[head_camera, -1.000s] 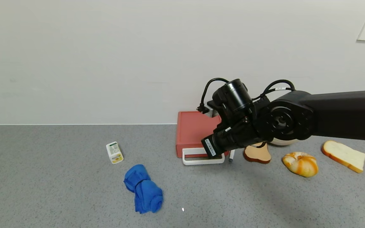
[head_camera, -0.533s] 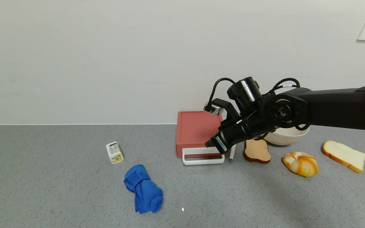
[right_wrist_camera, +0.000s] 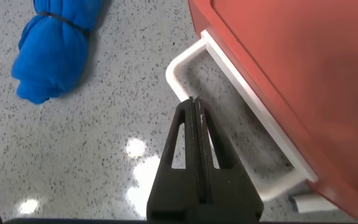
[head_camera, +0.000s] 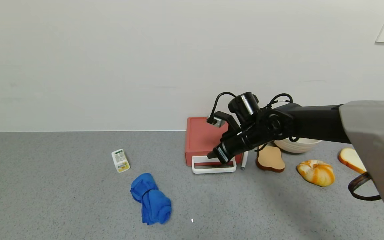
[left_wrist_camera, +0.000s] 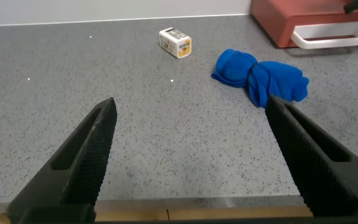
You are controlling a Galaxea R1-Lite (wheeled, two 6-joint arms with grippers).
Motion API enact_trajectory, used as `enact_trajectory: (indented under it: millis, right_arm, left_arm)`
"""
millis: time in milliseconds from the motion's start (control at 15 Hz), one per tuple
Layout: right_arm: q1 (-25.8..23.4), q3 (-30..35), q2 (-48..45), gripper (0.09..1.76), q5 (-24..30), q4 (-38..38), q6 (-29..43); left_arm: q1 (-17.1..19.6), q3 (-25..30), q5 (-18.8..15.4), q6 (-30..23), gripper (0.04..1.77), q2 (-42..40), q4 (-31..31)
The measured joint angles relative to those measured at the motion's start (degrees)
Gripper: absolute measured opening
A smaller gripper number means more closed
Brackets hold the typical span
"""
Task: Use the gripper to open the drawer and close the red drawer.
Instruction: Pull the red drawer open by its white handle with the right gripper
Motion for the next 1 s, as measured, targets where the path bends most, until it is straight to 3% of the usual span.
enact_trajectory:
  millis: [1000]
  right_arm:
    - [1.55, -1.79, 7.61, 0.11, -1.71, -9.56, 6.03]
  left_arm:
    - [0.00, 0.00, -0.06, -0.21, 1.72, 0.00, 0.00]
